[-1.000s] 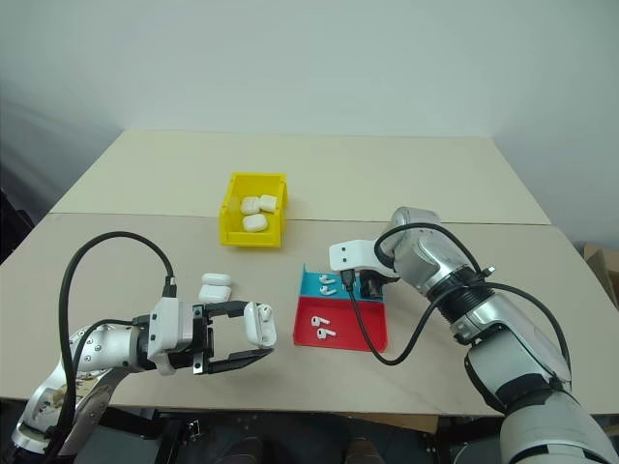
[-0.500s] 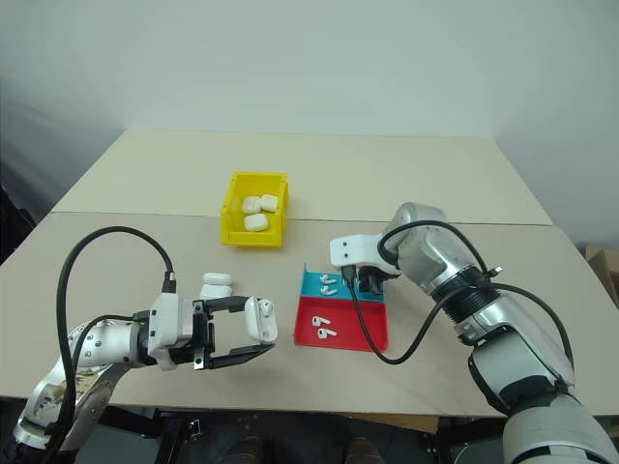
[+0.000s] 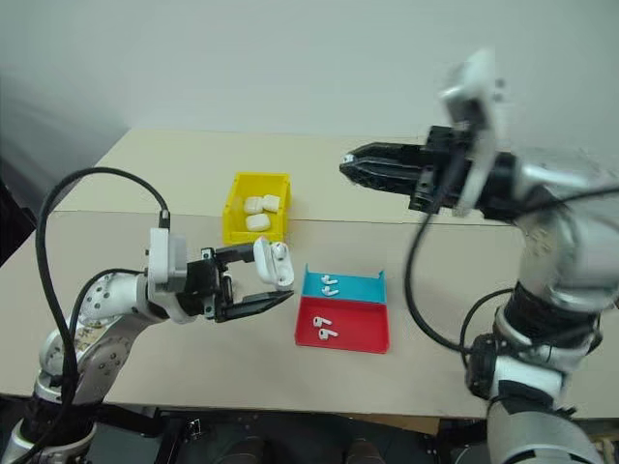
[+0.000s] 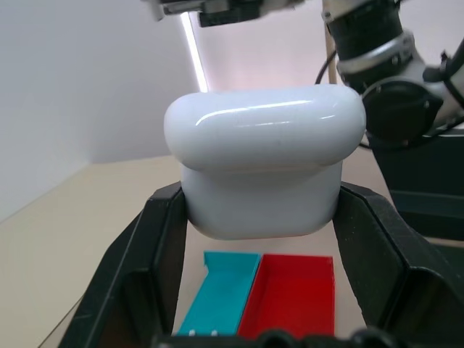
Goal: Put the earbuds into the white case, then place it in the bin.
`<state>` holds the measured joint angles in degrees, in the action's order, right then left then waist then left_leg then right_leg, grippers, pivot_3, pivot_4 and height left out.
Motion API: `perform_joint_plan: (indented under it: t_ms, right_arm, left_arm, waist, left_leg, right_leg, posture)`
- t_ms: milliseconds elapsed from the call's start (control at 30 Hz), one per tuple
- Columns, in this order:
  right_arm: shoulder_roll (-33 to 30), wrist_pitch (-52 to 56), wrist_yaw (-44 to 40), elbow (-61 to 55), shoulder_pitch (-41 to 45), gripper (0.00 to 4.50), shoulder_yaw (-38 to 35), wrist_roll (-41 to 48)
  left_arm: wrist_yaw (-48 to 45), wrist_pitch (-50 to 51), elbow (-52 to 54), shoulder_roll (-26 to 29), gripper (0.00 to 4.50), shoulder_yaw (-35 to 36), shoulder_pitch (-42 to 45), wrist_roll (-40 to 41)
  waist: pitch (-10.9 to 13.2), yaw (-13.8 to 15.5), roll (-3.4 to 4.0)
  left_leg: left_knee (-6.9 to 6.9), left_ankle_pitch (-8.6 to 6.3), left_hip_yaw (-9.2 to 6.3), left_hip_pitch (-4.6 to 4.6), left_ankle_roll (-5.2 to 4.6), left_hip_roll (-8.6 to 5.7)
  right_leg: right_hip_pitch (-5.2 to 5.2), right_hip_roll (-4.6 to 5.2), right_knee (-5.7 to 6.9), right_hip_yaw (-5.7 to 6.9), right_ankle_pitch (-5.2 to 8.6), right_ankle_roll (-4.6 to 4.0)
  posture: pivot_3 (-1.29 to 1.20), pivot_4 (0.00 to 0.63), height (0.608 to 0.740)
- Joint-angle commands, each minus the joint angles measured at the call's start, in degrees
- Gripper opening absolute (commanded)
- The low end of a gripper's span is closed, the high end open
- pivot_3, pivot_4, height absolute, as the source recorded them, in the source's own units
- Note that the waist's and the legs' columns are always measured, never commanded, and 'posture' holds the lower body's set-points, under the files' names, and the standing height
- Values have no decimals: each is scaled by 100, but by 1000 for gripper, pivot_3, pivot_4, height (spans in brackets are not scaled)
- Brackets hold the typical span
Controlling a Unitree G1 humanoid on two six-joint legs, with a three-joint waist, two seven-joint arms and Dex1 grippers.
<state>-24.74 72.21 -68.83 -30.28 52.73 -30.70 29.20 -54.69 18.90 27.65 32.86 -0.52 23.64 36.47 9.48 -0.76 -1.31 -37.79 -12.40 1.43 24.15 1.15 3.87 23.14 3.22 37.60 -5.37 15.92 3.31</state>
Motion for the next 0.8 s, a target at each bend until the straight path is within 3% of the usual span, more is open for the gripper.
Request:
perform_joint_plan:
  t_ms: [33, 167, 300, 467, 800]
  right_arm:
    - [649, 604, 820, -715, -4, 953, -1010, 1309]
    - [1238, 545, 1821, -1014, -173, 953, -1311, 2440]
    - [1467, -94, 2461, -1457, -870, 953, -877, 3223]
    - [1086, -896, 2684, -1574, -1660, 953, -80, 3266]
    - [310, -2073, 2896, -1426, -2309, 953, 830, 3290]
  left_arm:
    - [-130, 25, -169, -159, 2752, -186, 443, 100]
    - [-151, 28, -420, -382, 2752, -342, 826, 34]
    - [-182, 79, -533, -592, 2752, -383, 1076, 130]
    - [-253, 103, -544, -663, 2752, -373, 1163, 145]
    - [-235, 183, -393, -601, 2752, -340, 1074, 179]
  waist:
    - [-1, -23, 3]
    - [-2, -37, 4]
    - [-2, -31, 3]
    - [-2, -48, 3]
    - [-1, -68, 3]
  left_leg:
    - [0, 0, 0, -2, 0, -2]
    - [1, 1, -2, -9, 1, -1]
    - [1, 1, -3, -4, 1, -1]
    - [1, 1, -4, 2, 1, -2]
    - [1, 1, -8, -1, 1, -2]
  right_leg:
    - [1, 0, 4, -2, 0, 0]
    - [-1, -4, 11, -3, 0, 0]
    - [-1, -3, 6, -3, 1, 0]
    - [1, -2, -2, -3, 1, 2]
    - [-2, -3, -3, -2, 2, 3]
  posture:
    - [0, 150, 740]
    - [0, 150, 740]
    - [0, 150, 740]
    - [0, 150, 740]
    - [0, 150, 740]
